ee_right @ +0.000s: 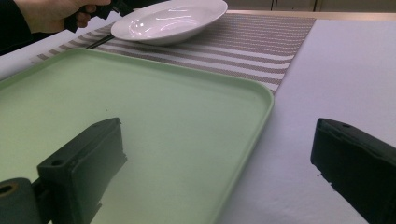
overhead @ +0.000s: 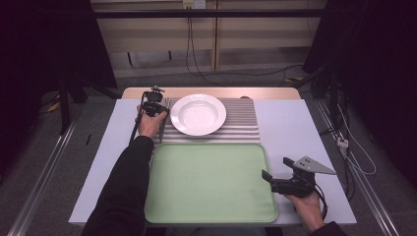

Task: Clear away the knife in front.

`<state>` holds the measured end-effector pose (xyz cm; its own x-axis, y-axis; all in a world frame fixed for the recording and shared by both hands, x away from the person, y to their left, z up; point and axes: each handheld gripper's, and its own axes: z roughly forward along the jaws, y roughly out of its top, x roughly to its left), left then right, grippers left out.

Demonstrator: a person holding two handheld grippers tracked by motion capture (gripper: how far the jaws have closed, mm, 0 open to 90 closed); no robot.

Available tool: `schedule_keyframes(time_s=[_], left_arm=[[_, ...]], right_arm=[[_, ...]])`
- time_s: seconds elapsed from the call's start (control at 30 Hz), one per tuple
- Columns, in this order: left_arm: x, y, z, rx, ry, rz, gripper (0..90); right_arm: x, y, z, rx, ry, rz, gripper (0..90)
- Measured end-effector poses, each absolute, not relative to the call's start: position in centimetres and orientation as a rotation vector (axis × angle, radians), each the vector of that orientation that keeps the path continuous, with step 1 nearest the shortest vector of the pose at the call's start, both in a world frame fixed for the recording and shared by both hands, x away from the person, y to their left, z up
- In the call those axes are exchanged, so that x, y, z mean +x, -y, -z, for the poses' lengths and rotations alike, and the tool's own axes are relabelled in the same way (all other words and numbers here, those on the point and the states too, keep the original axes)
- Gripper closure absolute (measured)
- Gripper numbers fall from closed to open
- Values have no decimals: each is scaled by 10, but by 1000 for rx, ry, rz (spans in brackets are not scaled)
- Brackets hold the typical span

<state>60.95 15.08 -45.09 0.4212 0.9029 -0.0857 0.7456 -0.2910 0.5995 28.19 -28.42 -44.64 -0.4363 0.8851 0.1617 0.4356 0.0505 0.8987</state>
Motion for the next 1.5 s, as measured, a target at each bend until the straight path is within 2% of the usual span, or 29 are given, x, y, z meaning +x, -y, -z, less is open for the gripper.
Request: schedule_keyframes(time_s=[0.17,1.03,1.5], left_arm=[[609,-156,450,2119,-1402,-327,795],[559,-191,443,2208,-1334,-247,796],[563,-188,444,2198,-1351,-269,784]], right_arm=[[281,285,446,1322,-1897,-1361,25],[280,285,447,1328,-1891,-1340,26],[282,283,447,1326,-1898,-1342,27]])
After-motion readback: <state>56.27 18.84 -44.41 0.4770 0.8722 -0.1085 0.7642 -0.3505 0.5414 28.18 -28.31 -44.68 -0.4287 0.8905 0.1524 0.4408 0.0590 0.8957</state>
